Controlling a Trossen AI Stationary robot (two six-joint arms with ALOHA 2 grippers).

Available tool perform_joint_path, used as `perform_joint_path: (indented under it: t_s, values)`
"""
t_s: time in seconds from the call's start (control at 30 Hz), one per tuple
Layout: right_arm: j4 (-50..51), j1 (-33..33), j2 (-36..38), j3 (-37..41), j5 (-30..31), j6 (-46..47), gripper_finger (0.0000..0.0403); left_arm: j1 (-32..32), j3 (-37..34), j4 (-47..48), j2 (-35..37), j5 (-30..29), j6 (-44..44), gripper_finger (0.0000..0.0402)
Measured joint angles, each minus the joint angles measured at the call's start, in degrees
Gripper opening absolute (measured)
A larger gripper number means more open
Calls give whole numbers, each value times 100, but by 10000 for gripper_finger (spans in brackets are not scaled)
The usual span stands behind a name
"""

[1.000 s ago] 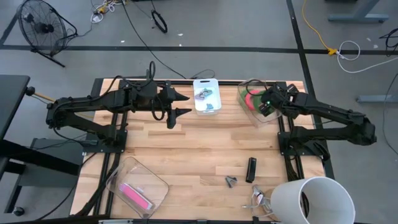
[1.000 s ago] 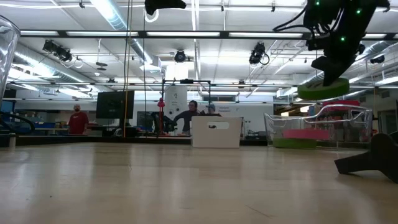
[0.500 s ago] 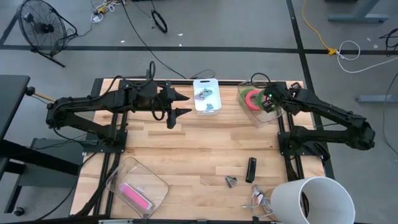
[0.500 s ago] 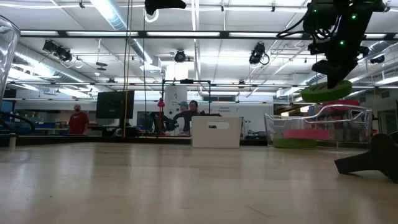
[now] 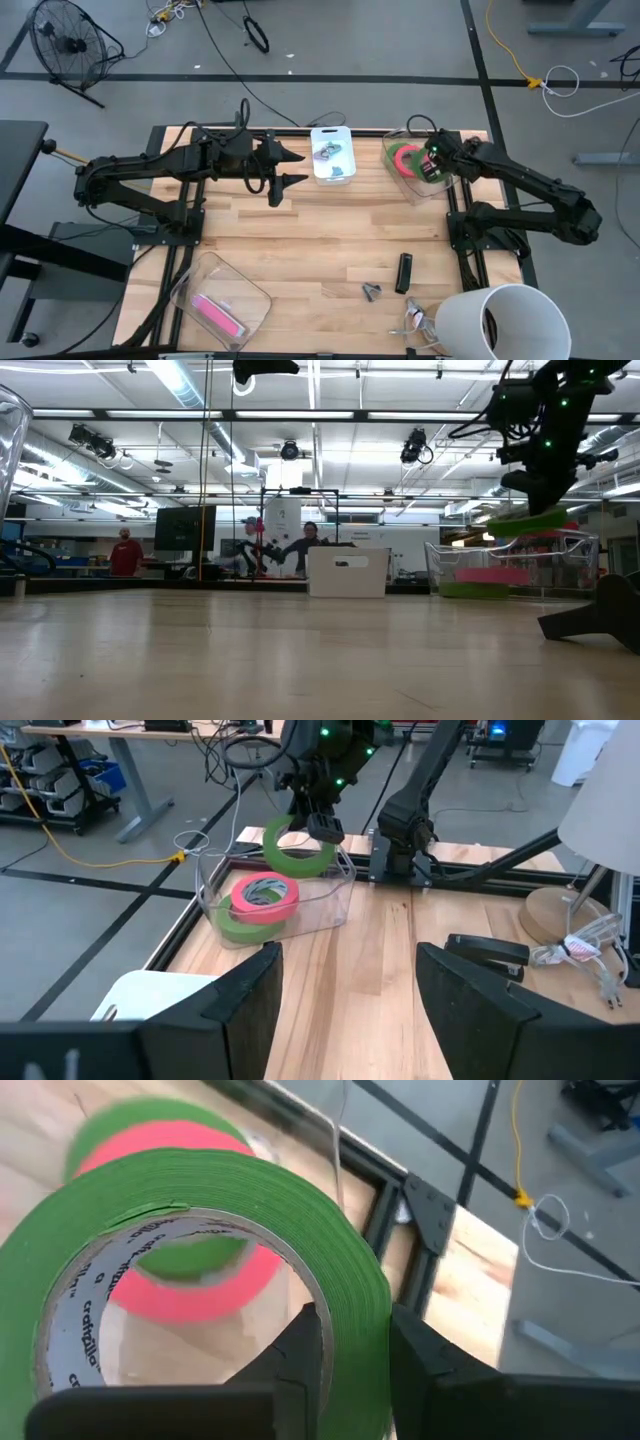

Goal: Pick and place Stapler, Stapler remover, tape
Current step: Put the green tape into the top transparent bin, then put the black stapler into the bottom transparent bin

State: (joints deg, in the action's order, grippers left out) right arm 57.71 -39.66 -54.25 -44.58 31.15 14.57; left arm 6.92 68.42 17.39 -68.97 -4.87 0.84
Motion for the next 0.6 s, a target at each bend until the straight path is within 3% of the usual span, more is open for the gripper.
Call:
perform_joint_path:
  t_s: [0.3, 0.6]
  values:
    - [-163, -83, -7, 28, -77, -27, 79, 0, 0, 4, -2, -1, 0, 231]
    - [-165, -80, -7, 28, -57, -27, 202, 0, 0, 4, -2, -1, -2, 231]
